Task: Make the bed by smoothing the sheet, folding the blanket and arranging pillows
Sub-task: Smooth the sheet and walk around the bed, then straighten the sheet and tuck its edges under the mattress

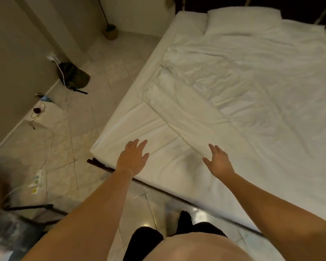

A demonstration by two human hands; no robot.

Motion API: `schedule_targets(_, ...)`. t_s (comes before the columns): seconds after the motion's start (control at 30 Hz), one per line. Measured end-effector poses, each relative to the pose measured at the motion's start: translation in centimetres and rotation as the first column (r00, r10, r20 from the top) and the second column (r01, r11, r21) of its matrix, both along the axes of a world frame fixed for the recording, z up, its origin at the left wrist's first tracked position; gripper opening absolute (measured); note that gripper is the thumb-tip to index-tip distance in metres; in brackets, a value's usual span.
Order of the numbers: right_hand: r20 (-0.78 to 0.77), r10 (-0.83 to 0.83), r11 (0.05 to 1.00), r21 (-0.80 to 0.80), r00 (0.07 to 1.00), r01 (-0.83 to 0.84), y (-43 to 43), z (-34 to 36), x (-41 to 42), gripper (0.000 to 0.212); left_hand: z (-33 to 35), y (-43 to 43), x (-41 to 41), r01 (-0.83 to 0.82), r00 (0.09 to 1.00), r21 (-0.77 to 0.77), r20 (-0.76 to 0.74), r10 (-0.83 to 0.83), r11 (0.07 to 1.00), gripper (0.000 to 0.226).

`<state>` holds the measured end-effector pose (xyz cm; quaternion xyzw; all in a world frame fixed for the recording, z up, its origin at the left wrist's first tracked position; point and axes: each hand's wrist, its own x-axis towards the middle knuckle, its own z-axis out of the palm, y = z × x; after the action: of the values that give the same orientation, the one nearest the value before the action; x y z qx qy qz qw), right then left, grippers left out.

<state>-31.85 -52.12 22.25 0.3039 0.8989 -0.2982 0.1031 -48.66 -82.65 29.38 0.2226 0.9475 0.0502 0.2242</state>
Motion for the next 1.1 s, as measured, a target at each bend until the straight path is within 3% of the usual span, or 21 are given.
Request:
schedule_targets(0.5,0.100,-0.238,0.971,0.004,0.966,0.239,-2.5,-8.9,-13.9,0.062,-14.5,4.1,-30.9,0.319,0.947,-0.081,0.067,-0.315,0.944,0.062)
schedule_targets(0.8,0.084,-0.345,0.938,0.069,0.935,0.340,-3.5,-17.5,-24.0,0.060,-25.2,10.8,-47.2,0.452,0.888,-0.063,-0.064,-0.456,0.890,0.063)
schedule_targets(1.1,0.079,-0.450,0.889,0.130,0.890,0.438,-2.4,-24.3,-29.1,0.064,-33.9,14.9,-54.9,0.565,0.800,-0.050,-0.211,-0.561,0.824,0.063)
